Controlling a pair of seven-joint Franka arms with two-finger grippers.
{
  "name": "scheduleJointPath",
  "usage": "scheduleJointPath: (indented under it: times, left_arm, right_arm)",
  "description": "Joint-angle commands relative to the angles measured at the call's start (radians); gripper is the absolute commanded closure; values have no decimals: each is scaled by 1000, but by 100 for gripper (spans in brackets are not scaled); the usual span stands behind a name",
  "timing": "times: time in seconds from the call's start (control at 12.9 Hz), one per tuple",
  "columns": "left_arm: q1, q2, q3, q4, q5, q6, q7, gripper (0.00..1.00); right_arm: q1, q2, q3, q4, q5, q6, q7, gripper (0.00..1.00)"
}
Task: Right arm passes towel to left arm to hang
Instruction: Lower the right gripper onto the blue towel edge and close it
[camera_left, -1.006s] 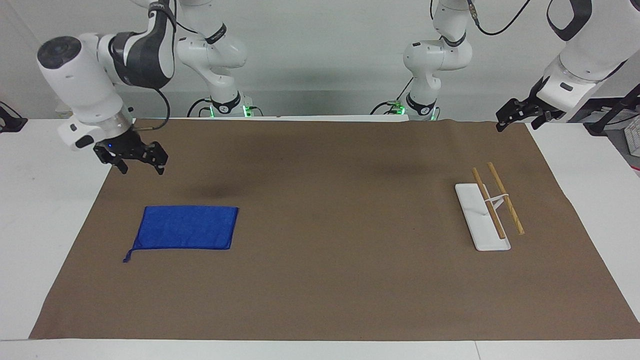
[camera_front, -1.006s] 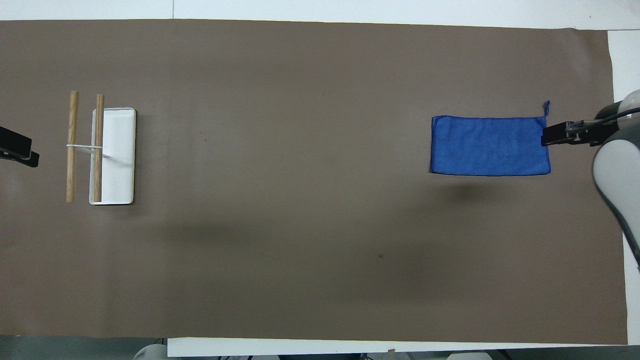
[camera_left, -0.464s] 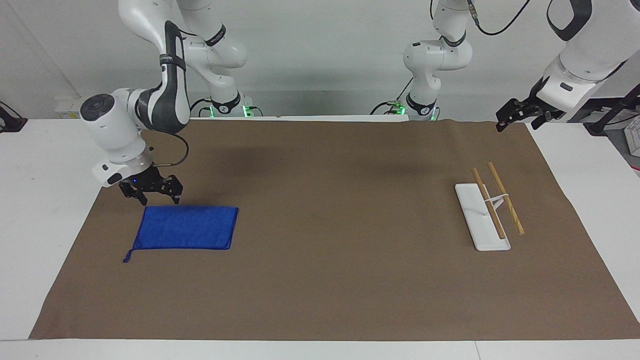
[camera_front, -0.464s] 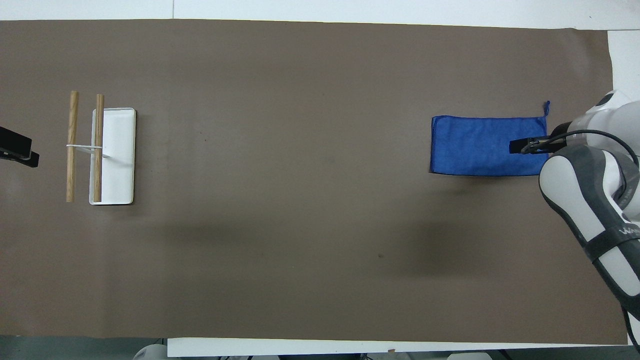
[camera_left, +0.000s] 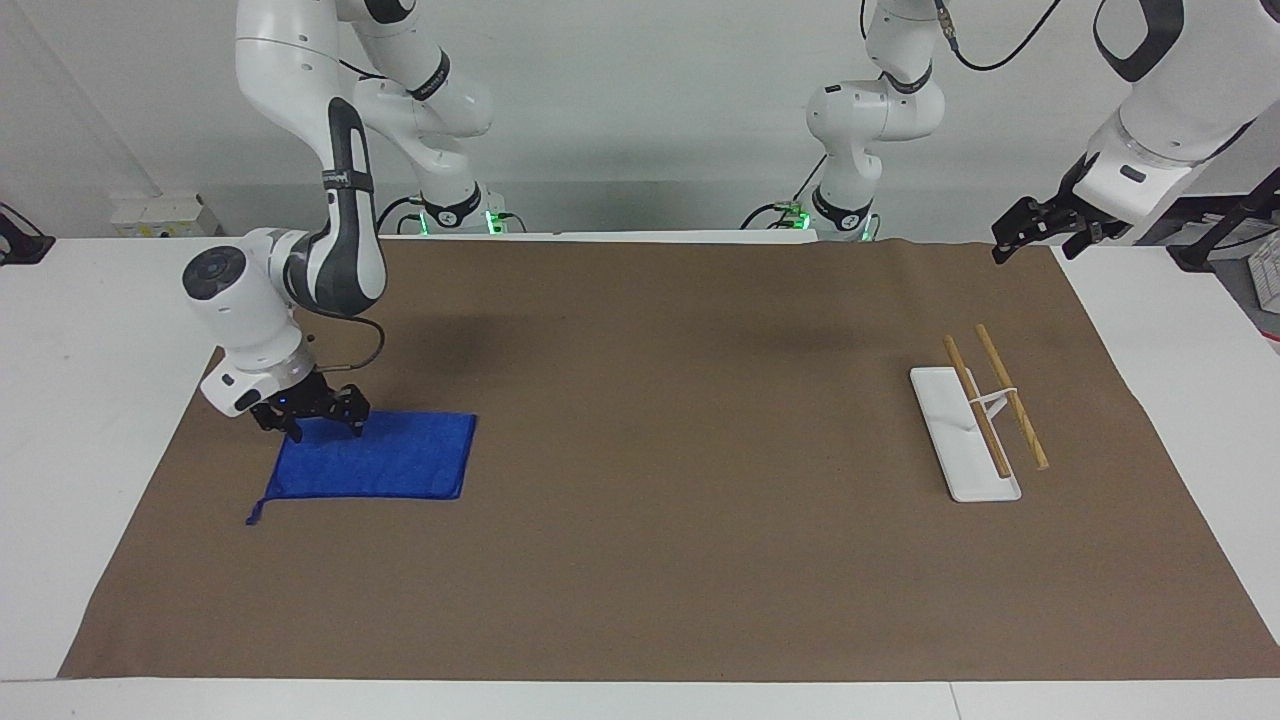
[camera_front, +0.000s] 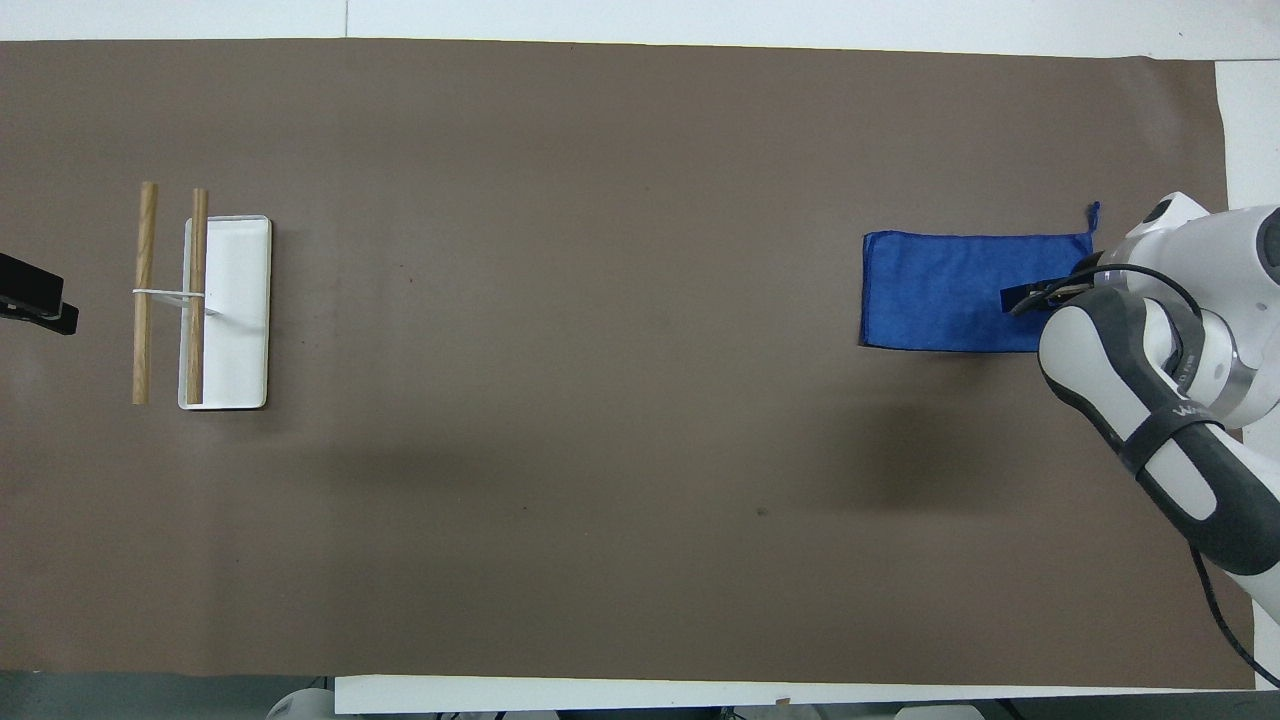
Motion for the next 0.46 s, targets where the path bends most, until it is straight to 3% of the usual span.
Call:
scheduleJointPath:
  times: [0.0, 0.15, 0.23, 0.31, 0.39]
  left_arm:
    - [9, -10, -4, -11, -7, -9, 5, 0]
    - [9, -10, -4, -9, -7, -9, 5, 0]
    - [9, -10, -4, -11, -7, -9, 5, 0]
    - [9, -10, -4, -11, -7, -9, 5, 0]
    - [9, -10, -4, -11, -7, -9, 5, 0]
  right_arm:
    - [-10, 9, 10, -1, 18, 17, -26, 25]
    - [-9, 9, 10, -1, 18, 17, -24, 27]
    - [-9, 9, 10, -2, 18, 17, -26, 34]
    - [-9, 9, 10, -2, 18, 17, -26, 46]
    - [-9, 9, 12, -2, 18, 17, -27, 65]
